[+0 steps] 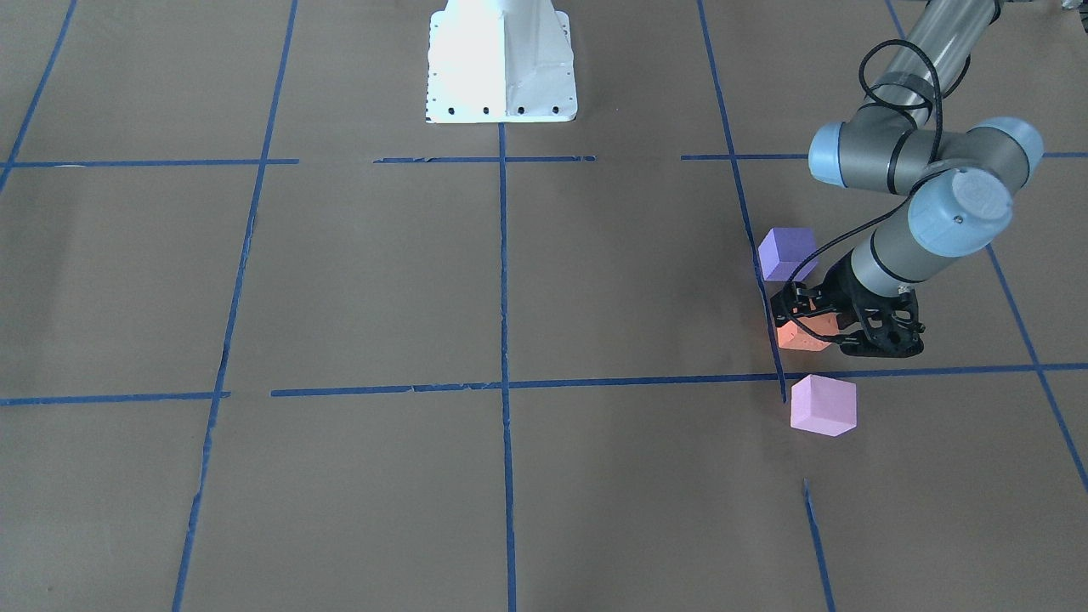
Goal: Arrange blocks in a line
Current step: 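Open the left gripper and withdraw it from the cubes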
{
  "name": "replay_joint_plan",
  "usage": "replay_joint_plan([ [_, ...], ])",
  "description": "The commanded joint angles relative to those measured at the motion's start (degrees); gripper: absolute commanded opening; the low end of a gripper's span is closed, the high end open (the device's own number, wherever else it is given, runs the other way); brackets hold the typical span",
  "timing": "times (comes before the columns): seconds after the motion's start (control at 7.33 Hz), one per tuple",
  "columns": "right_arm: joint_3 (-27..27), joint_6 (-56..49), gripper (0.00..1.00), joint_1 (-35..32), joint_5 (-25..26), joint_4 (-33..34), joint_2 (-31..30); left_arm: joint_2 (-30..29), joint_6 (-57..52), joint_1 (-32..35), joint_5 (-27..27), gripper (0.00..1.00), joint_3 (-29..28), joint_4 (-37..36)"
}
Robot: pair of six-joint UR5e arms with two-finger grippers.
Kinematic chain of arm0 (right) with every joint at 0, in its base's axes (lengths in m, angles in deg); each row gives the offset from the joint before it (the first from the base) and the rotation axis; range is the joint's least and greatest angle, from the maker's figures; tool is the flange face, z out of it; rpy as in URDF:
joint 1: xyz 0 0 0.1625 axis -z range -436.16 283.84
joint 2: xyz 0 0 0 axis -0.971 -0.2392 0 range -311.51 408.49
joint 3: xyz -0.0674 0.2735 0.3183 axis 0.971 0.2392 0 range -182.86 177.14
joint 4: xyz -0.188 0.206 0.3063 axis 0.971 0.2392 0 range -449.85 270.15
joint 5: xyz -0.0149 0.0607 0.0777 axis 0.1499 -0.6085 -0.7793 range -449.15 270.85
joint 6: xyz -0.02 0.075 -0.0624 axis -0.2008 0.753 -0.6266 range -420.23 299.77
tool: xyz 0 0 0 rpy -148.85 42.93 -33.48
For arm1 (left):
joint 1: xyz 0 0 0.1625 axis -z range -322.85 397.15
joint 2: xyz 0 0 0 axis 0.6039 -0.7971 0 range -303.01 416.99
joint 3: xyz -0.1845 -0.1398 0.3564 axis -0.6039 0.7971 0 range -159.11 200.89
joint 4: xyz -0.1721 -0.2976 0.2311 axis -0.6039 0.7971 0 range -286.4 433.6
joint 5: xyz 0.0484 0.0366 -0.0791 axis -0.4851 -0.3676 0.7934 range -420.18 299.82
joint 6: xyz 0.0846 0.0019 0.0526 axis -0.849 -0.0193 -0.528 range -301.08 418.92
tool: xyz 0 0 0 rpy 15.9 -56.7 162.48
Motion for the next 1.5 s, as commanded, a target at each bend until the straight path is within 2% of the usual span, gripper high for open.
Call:
replay_joint_plan([
  [0.0, 0.0, 0.0, 1.0, 0.0, 0.0, 0.0, 0.0, 0.2, -15.9, 10.0, 0.1, 1.0, 6.9, -15.3],
  [0.14, 0.0, 0.0, 1.0, 0.0, 0.0, 0.0, 0.0, 3.0, -24.0, 15.5, 0.4, 1.0, 7.1, -17.6],
  [0.41, 0.0, 0.0, 1.0, 0.0, 0.0, 0.0, 0.0, 13.2, -41.0, 27.8, 4.1, 1.0, 6.9, -17.3],
  [0.55, 0.0, 0.0, 1.0, 0.0, 0.0, 0.0, 0.1, 16.3, -48.9, 32.0, 4.2, 1.0, 4.9, -16.9],
  [0.95, 0.0, 0.0, 1.0, 0.0, 0.0, 0.0, 0.0, 18.5, -50.7, 32.4, 4.3, 1.0, 0.7, -16.6],
  [1.36, 0.0, 0.0, 1.0, 0.0, 0.0, 0.0, 0.0, 18.4, -50.2, 32.3, 5.0, 1.0, -0.5, -15.9],
])
